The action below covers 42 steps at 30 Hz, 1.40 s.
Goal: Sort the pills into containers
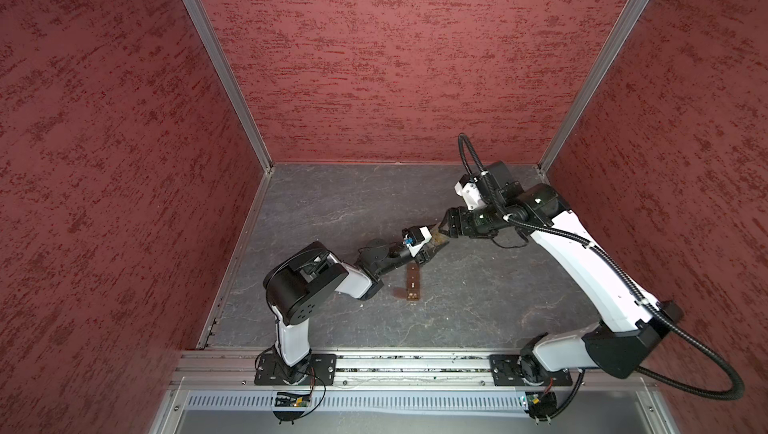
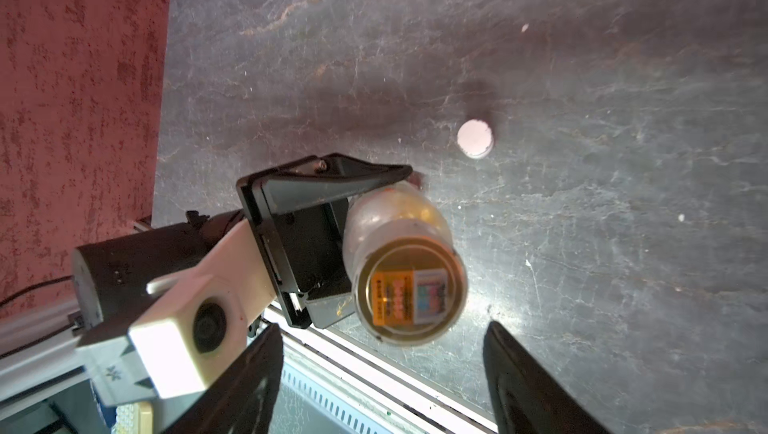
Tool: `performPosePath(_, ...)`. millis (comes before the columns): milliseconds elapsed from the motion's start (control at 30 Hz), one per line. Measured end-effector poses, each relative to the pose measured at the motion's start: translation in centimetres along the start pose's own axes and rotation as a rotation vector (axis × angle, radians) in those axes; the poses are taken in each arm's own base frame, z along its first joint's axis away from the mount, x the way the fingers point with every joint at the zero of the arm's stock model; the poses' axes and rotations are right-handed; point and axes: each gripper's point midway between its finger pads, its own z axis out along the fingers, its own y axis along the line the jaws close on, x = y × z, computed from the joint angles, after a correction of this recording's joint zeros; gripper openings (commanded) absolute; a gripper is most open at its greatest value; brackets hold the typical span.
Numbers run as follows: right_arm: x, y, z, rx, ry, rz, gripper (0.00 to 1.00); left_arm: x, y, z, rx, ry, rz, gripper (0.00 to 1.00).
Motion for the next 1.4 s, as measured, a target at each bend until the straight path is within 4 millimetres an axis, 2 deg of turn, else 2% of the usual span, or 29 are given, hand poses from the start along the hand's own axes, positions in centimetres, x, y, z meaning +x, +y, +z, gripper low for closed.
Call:
performPosePath(133,-1.7,0.1,-0.4,0.006,-0.035,0.003,0.78,0.0,-0.2,0.0,0.004,0.001,-0.001,0.0)
performPosePath(233,-2.2,0.1,0.9,0.017,-0.013,0.003,0.78,0.0,-0.3,0.0,0.007,0.001,-0.003,0.0)
performPosePath(400,-2.1,-0.2,3.1,0.026,0.046,0.005,0.75,0.0,-0.4,0.0,0.008,0.0,-0.003,0.0)
performPosePath(800,-1.8,0.3,2.8,-0.004,0.053,-0.015,0.67,0.6,-0.4,0.1,0.008,0.009,-0.017,0.0)
performPosePath(1400,-1.1,0.7,2.4,0.052,0.035,-0.06,0.63,0.4,-0.2,-0.1,0.015,-0.004,-0.013,0.0)
